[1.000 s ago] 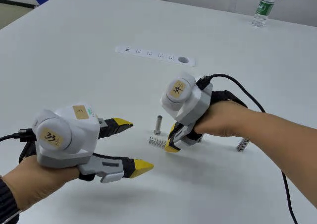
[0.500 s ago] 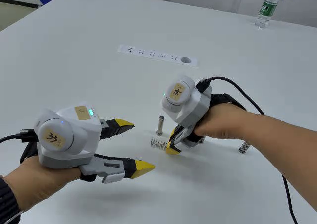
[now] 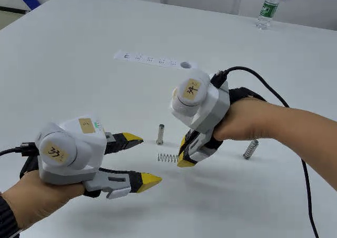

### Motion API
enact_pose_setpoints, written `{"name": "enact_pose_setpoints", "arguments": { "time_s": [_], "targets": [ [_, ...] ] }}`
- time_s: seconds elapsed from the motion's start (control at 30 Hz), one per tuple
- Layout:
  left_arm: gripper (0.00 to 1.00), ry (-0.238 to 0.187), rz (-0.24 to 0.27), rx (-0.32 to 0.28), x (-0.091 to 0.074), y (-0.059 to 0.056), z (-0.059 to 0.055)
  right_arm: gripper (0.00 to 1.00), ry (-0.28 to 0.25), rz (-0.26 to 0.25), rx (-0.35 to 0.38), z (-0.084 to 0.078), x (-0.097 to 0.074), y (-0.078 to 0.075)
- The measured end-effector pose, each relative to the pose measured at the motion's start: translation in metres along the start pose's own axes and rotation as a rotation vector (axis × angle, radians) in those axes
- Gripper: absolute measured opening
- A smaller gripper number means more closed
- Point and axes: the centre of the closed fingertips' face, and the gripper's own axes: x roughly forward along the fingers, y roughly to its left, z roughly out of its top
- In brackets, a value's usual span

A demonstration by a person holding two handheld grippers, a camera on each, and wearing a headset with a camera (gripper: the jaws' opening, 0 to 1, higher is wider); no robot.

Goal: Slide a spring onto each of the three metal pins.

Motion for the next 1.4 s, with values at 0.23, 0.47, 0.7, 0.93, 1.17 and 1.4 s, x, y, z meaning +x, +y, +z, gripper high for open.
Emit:
{"name": "enact_pose_setpoints", "arguments": {
  "time_s": [0.23, 0.47, 0.7, 0.93, 1.17, 1.4],
  "targets": [
    [0.33, -0.002, -0.045, 0.035, 0.007, -0.012, 0.006, 0.12, 0.009, 0.013, -0.045, 0.002, -0.013, 0.015],
    [0.24, -0.001, -0.082, 0.072, 0.011, -0.021, 0.010, 0.12, 0.022, 0.020, -0.066, 0.005, -0.015, 0.021],
    [0.15, -0.004, -0.102, 0.104, 0.013, -0.025, 0.011, 0.12, 0.040, 0.022, -0.085, 0.006, -0.017, 0.024],
    [0.12, 0.001, -0.107, 0.112, 0.013, -0.024, 0.010, 0.12, 0.038, 0.015, -0.102, 0.011, -0.027, 0.027],
    [0.11, -0.002, -0.106, 0.111, 0.014, -0.023, 0.011, 0.12, -0.028, 0.000, -0.116, 0.031, -0.042, 0.028],
    [0.11, -0.013, -0.106, 0.111, 0.015, -0.025, 0.014, 0.12, -0.081, -0.006, -0.138, 0.050, -0.046, 0.033]
  ]
}}
